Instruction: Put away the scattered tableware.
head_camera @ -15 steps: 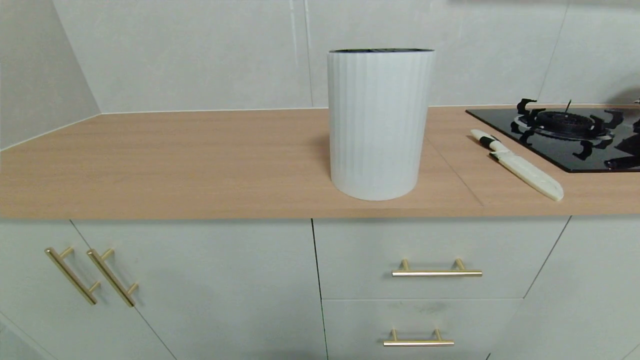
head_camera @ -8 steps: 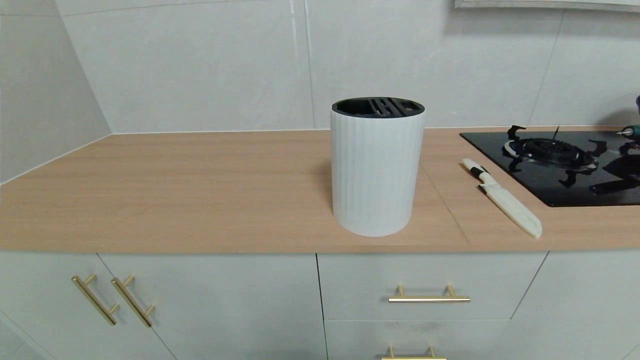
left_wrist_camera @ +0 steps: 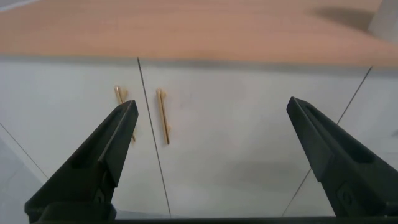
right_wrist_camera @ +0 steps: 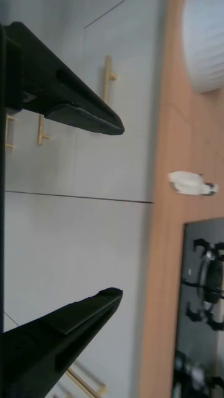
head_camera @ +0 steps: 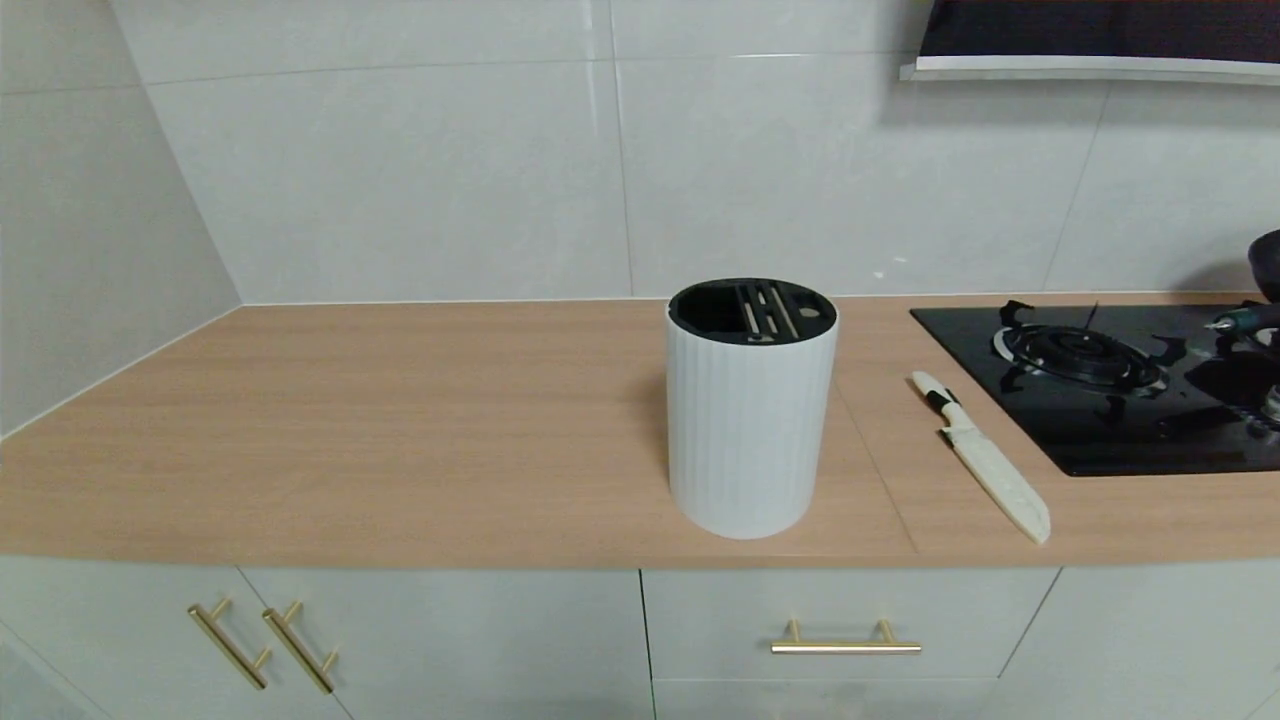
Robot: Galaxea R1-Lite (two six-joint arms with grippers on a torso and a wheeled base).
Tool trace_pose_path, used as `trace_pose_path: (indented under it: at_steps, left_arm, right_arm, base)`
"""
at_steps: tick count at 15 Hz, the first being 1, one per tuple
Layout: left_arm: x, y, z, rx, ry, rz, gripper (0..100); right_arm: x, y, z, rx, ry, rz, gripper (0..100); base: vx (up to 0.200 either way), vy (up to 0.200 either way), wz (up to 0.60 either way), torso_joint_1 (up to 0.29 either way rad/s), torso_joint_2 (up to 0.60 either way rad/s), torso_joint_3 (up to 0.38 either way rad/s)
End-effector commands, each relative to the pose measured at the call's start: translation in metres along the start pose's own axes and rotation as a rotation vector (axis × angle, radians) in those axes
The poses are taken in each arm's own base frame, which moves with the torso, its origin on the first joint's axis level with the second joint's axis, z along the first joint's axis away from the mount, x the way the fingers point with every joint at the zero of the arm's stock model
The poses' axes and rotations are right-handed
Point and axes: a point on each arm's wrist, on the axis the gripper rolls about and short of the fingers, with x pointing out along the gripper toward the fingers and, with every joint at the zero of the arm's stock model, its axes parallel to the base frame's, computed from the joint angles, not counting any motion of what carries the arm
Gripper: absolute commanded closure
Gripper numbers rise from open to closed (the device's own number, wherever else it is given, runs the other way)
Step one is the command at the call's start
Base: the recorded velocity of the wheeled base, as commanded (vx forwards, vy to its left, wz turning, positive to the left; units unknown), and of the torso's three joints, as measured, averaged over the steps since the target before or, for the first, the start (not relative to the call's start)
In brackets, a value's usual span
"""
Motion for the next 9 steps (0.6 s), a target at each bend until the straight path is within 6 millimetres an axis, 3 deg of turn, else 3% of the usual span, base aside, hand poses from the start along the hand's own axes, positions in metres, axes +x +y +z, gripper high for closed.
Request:
trace_pose_path:
  at_steps: [1, 9]
  left_arm:
    - [0.0, 0.0, 0.0001, -0.001, -0.001, 0.0, 0]
    - [0.0, 0.0, 0.0001, -0.001, -0.001, 0.0, 0]
  right_arm:
    - [0.0, 0.0, 0.0, -0.002, 0.0, 0.0, 0]
    - [0.0, 0.0, 0.0, 0.0, 0.0, 0.0, 0]
  base:
    - [0.0, 0.0, 0.0, 0.237, -0.52, -0.286]
    - [0.0, 0.0, 0.0, 0.251, -0.54, -0.295]
